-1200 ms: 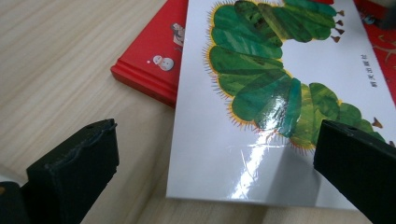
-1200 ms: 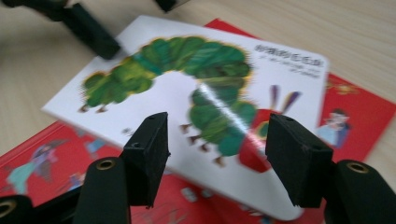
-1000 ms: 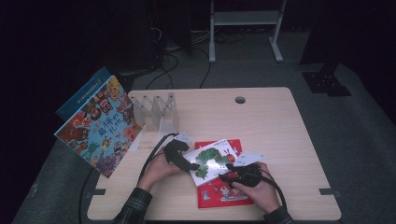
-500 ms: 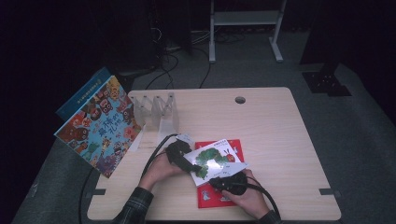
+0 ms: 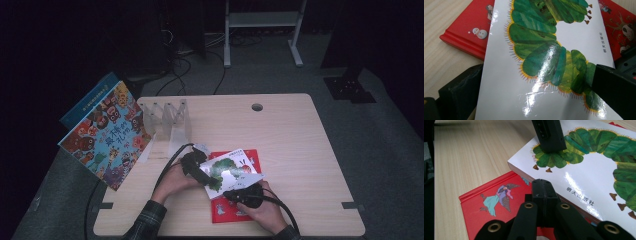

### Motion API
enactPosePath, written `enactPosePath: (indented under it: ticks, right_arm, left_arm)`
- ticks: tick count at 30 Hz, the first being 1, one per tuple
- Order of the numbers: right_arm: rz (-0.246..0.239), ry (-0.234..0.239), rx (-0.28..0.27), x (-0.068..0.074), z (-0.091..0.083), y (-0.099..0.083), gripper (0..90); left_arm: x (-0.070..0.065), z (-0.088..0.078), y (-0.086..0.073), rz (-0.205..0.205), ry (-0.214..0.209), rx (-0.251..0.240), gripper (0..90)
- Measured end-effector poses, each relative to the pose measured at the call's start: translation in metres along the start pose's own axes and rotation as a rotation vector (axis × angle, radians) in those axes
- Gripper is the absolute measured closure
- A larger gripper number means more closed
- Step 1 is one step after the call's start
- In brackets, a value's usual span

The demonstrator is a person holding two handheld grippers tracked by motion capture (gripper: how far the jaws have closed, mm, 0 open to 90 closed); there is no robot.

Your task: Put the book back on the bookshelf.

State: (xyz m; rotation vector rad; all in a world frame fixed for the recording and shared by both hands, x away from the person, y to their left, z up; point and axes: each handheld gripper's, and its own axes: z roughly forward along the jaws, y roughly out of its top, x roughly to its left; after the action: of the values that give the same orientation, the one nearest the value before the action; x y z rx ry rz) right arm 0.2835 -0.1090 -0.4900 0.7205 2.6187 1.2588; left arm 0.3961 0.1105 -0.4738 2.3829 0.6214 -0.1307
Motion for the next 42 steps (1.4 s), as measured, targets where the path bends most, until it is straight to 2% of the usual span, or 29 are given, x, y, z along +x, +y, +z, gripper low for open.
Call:
enactPosePath:
  ticks: [5, 10, 14, 16, 19, 20, 22, 24, 30, 34, 35, 38, 42]
  right_arm:
    - [0.0, 0.006, 0.001, 0.0, 0.002, 0.001, 89.6]
    - [0.002, 0.011, 0.002, 0.0, 0.005, 0.004, 89.6]
    - [0.004, 0.013, 0.003, -0.001, 0.007, 0.006, 89.6]
    - [0.001, 0.015, 0.003, -0.002, 0.008, 0.007, 89.6]
    - [-0.002, 0.017, 0.006, -0.003, 0.009, 0.008, 89.6]
    - [0.001, 0.014, 0.004, -0.003, 0.01, 0.009, 89.5]
    - [-0.002, 0.008, 0.002, -0.003, 0.011, 0.009, 89.5]
    - [-0.005, 0.005, 0.006, -0.003, 0.012, 0.011, 89.4]
    - [-0.004, 0.008, 0.005, -0.004, 0.012, 0.011, 89.2]
    - [0.0, 0.012, 0.007, -0.004, 0.013, 0.012, 88.3]
    - [-0.004, 0.013, 0.007, -0.004, 0.013, 0.012, 88.2]
    - [-0.005, 0.016, 0.009, -0.004, 0.014, 0.013, 87.5]
    - [-0.007, 0.014, 0.009, -0.004, 0.015, 0.014, 86.3]
  left_arm:
    - [-0.006, -0.019, 0.006, 0.003, -0.003, -0.082, 0.3]
    - [-0.017, -0.042, 0.015, 0.052, -0.014, -0.144, 3.6]
    - [-0.023, -0.051, 0.02, 0.087, -0.008, -0.145, 5.6]
    - [-0.024, -0.054, 0.02, 0.086, -0.013, -0.151, 6.6]
    - [-0.027, -0.062, 0.02, 0.094, -0.052, -0.194, 11.6]
    - [-0.03, -0.063, 0.02, 0.107, -0.085, -0.185, 17.1]
    - [-0.032, -0.063, 0.021, 0.112, -0.094, -0.187, 18.7]
    - [-0.034, -0.065, 0.021, 0.125, -0.088, -0.189, 20.7]
    - [-0.036, -0.067, 0.019, 0.134, -0.105, -0.21, 33.9]
    - [-0.034, -0.066, 0.016, 0.125, -0.126, -0.236, 41.6]
    - [-0.035, -0.064, 0.015, 0.126, -0.12, -0.236, 42.9]
    - [-0.039, -0.062, 0.014, 0.142, -0.12, -0.226, 43.9]
    - [-0.043, -0.053, 0.011, 0.174, -0.112, -0.187, 44.6]
